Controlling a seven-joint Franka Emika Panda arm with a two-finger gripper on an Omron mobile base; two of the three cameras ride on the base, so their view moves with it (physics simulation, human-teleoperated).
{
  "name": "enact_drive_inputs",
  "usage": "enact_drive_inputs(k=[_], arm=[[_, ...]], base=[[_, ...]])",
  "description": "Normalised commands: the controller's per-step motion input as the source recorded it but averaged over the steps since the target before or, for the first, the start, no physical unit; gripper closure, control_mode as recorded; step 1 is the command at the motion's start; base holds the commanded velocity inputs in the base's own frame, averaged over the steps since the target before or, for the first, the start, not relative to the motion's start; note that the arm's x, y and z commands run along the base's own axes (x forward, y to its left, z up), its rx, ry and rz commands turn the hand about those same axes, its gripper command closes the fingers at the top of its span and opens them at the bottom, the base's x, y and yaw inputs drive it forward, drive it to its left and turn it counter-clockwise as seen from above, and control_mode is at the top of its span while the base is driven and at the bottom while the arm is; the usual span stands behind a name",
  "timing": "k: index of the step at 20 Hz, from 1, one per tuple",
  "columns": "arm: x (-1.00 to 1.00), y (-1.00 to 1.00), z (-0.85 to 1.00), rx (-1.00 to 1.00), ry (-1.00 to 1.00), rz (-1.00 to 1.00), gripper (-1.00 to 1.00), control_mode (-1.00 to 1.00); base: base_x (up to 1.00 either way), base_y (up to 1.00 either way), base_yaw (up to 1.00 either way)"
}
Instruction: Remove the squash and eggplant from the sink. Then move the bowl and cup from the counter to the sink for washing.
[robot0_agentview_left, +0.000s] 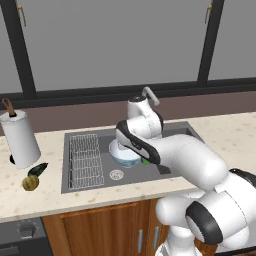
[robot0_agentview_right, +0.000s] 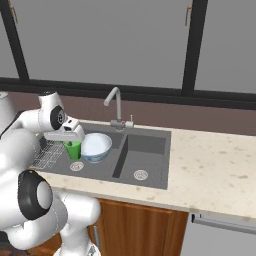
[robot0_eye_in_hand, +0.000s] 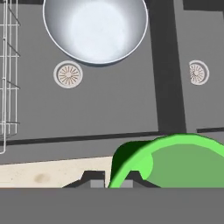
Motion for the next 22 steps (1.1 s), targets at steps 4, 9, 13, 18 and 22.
enact_drive_inputs(k=[4,9,13,18,22], arm=[[0.11,0.00,-0.13,0.09,0.00,0.03,1.00,-1.00],[0.02,0.00,-0.13,0.02,-0.05,0.06,1.00,-1.00],[0.02,0.00,-0.16,0.00,-0.06,0.07,1.00,-1.00],[0.07,-0.03,-0.18,0.00,-0.01,0.06,1.00,-1.00],[0.13,-0.09,-0.13,0.00,0.00,0.06,1.00,-1.00]], base=[[0.00,0.00,0.00],[0.00,0.00,0.00],[0.00,0.00,0.00],[0.00,0.00,0.00],[0.00,0.00,0.00]])
